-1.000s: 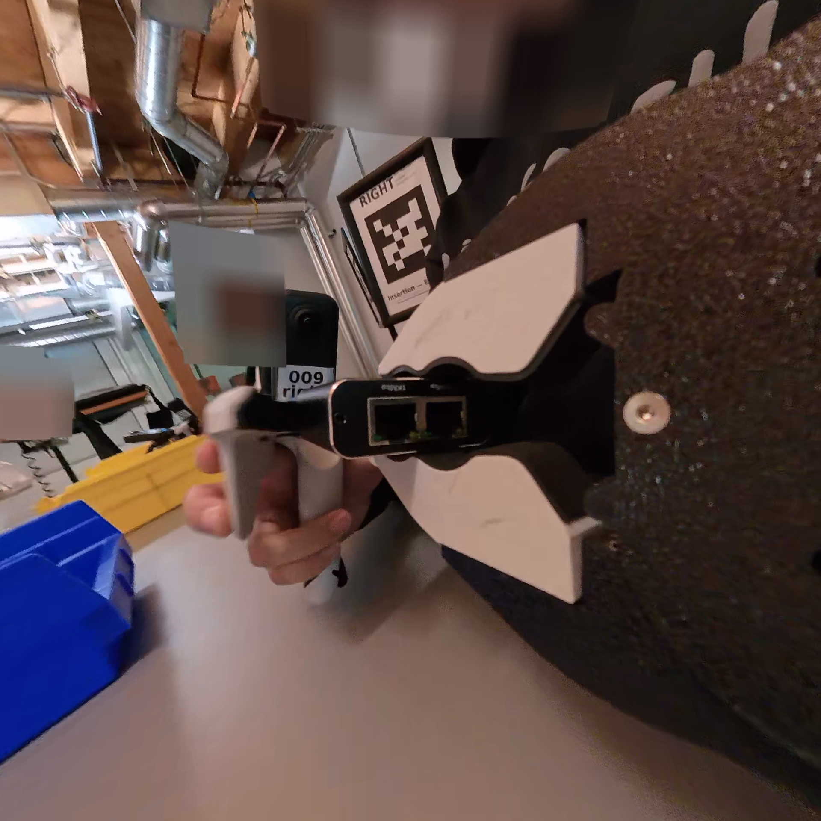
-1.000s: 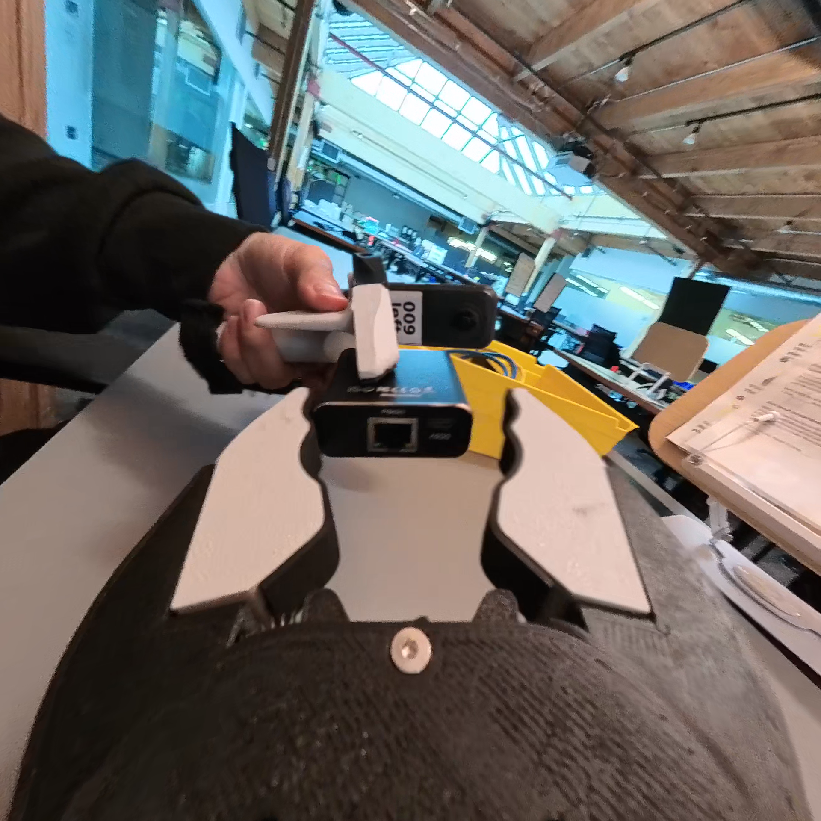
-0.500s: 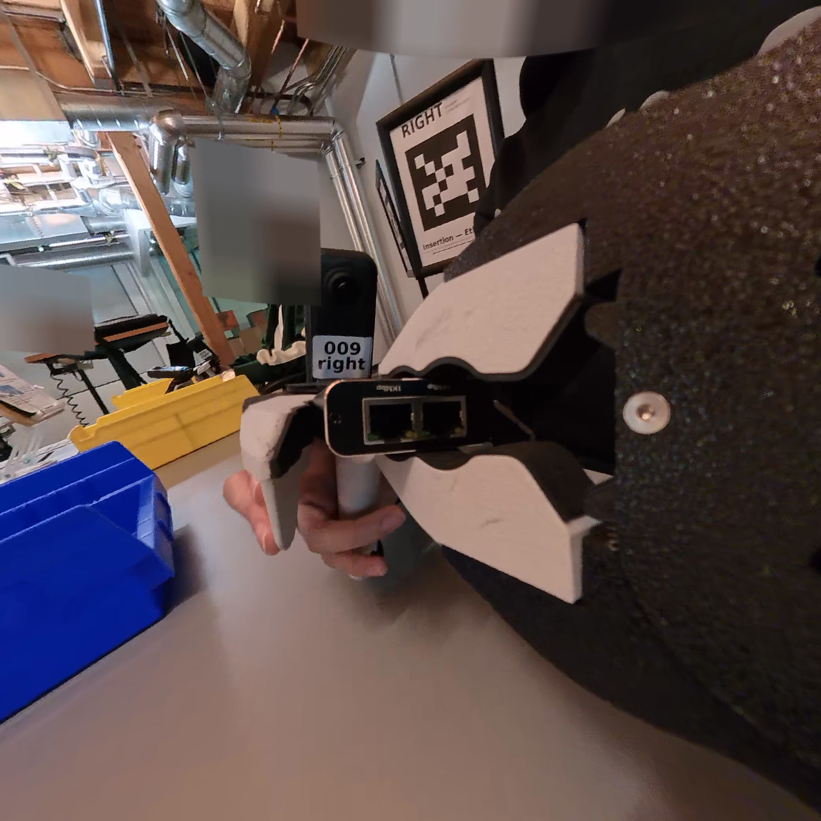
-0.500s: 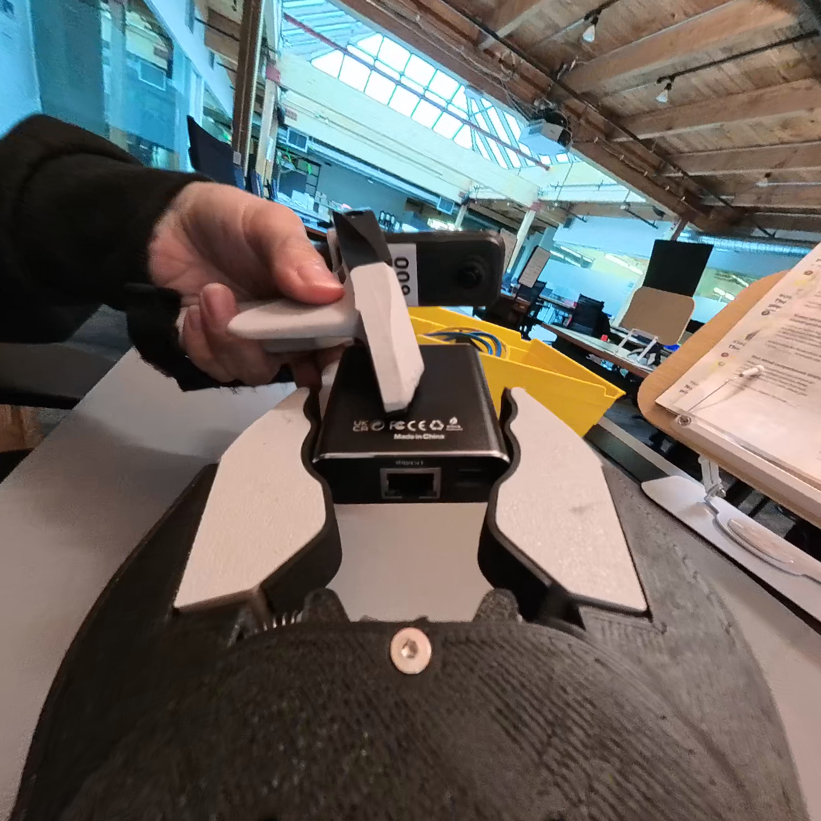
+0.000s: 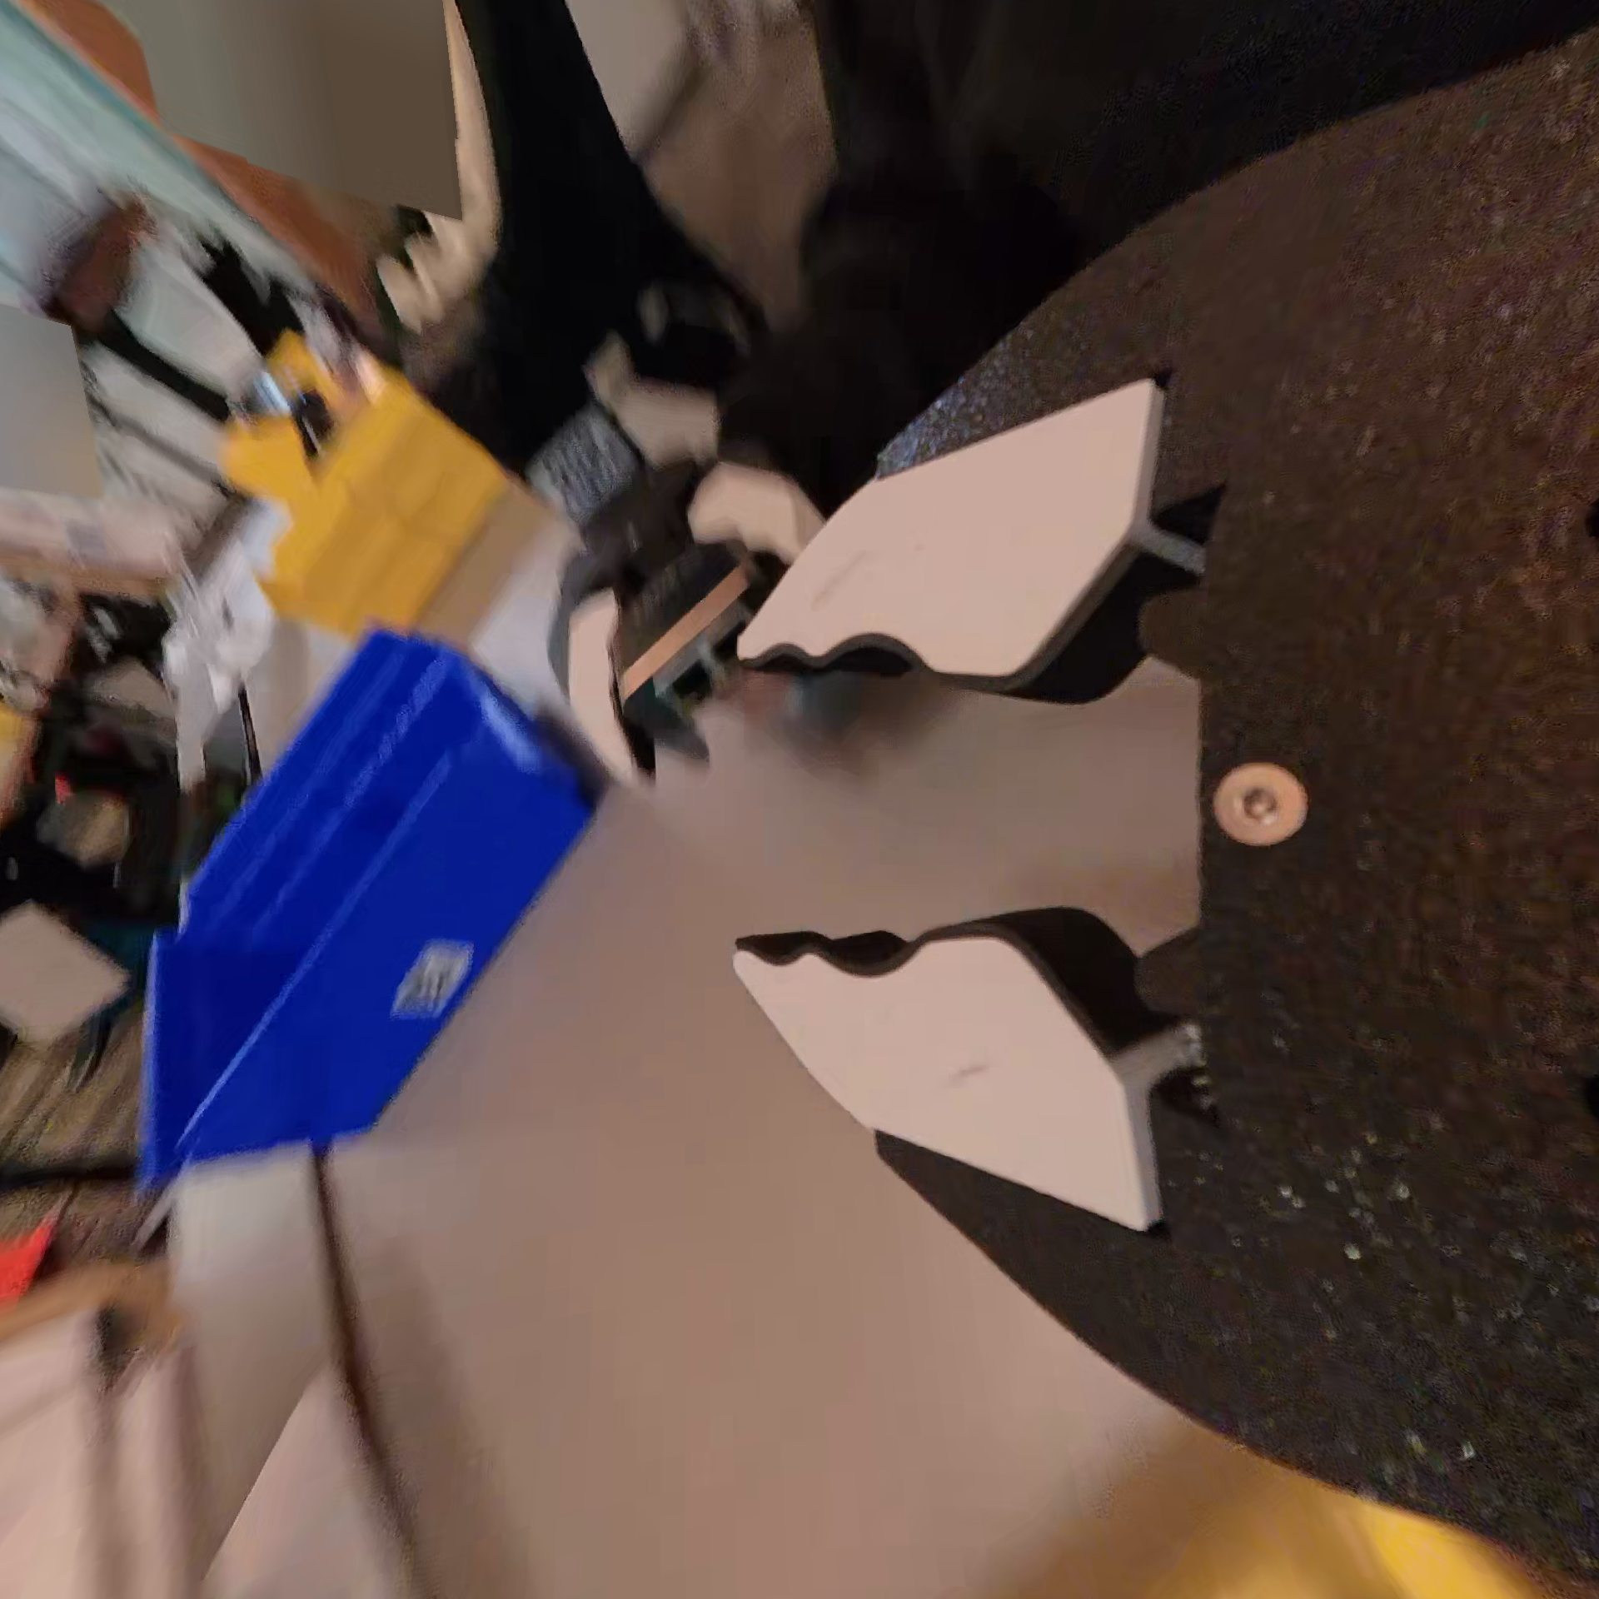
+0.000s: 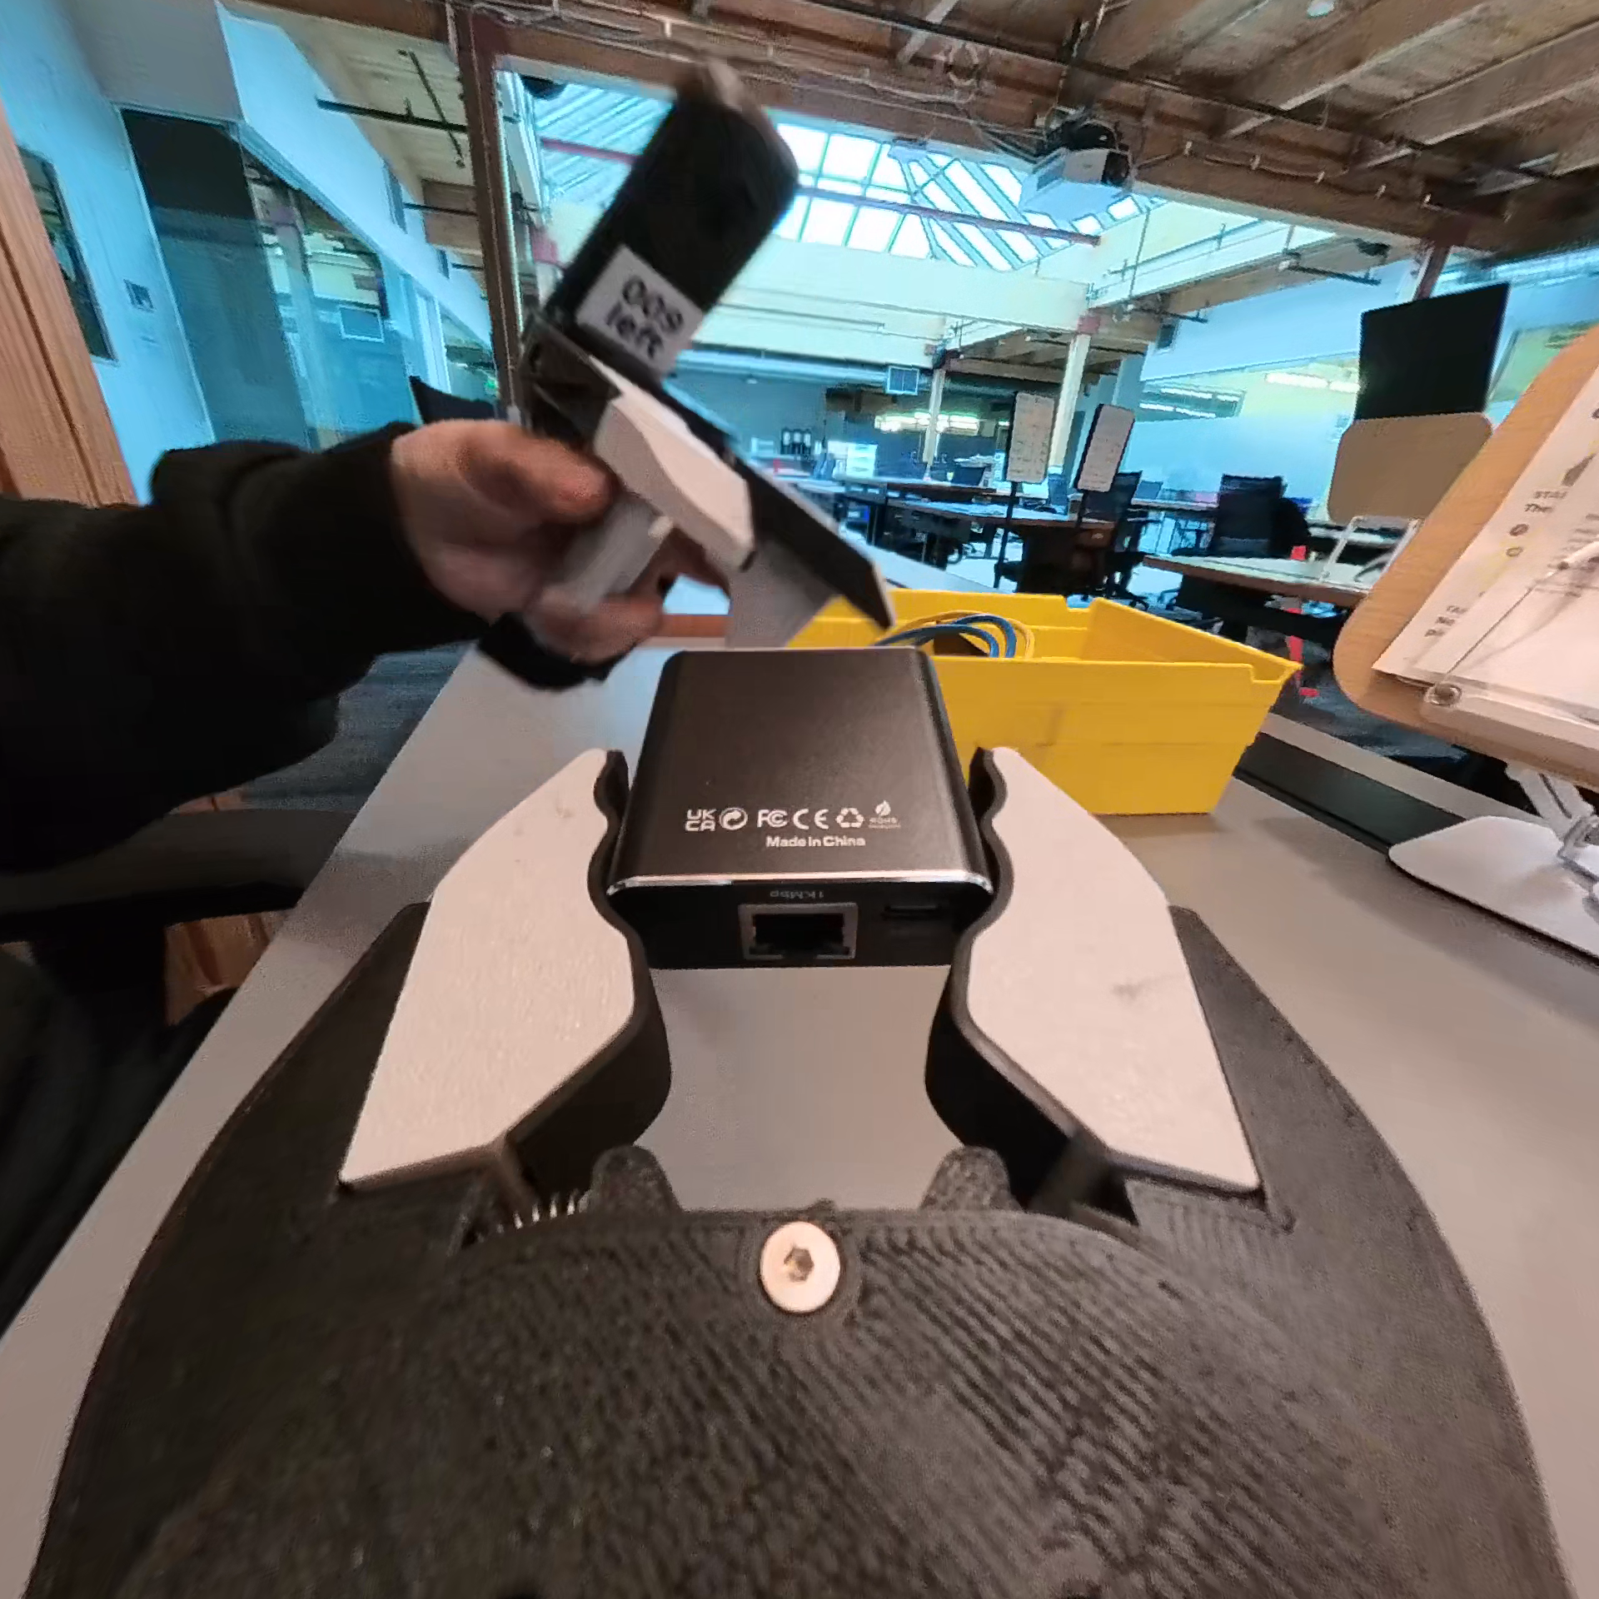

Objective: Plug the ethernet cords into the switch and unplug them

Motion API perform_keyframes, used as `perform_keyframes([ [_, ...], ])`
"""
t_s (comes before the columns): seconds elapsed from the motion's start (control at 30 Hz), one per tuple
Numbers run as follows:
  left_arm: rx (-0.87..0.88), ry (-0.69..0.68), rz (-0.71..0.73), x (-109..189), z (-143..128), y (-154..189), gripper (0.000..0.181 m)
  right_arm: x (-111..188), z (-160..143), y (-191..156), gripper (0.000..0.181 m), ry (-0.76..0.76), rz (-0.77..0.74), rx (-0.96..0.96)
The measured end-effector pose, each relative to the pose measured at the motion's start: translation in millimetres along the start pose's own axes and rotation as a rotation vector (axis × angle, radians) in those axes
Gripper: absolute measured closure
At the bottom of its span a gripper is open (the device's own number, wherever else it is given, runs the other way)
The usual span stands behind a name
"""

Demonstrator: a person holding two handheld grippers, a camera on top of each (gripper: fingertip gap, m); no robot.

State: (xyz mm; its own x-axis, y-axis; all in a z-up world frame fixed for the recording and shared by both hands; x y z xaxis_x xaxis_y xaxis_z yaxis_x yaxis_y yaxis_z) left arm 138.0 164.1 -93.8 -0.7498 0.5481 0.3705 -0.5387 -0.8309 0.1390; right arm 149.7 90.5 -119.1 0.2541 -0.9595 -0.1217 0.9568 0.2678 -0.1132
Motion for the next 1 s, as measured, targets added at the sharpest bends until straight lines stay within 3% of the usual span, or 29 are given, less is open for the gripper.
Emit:
perform_keyframes([
  [0.2,-0.767,-0.406,0.544,85,-11,-136,0.129,-3,-4,10,0.105,-0.013,-0.07,0.035],
  [0.27,-0.941,-0.545,0.617,95,-18,-173,0.129,-3,-4,11,0.105,-0.01,-0.071,0.028],
  [0.4,-1.279,-0.745,0.609,85,-36,-218,0.128,-2,-4,15,0.105,-0.005,-0.091,0.029],
  [0.5,-1.36,-0.907,0.536,72,-60,-241,0.126,0,-3,15,0.106,0.005,-0.083,0.017],
  [0.63,-1.443,-0.934,0.5,58,-65,-253,0.142,1,-5,15,0.105,-0.003,-0.079,0.014],
  [0.73,-1.479,-0.923,0.505,61,-57,-253,0.168,1,-6,15,0.106,-0.004,-0.083,0.017],
  [1.0,-1.347,-0.896,0.615,103,-14,-246,0.175,2,-7,15,0.106,-0.008,-0.087,0.018],
])
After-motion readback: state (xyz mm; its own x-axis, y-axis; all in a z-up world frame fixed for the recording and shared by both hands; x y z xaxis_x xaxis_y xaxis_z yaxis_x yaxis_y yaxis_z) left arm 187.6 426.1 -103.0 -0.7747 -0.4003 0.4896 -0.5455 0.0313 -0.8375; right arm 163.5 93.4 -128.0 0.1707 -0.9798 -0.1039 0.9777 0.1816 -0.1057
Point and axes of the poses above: each gripper's, where its closed fingertips meet, x back along the fingers, z out of its top, y = z × x across the jaws, the point moved 1 cm from there along x, back along the fingers, and after that the axes turned 10 degrees about -x, right-handed, at the moved point
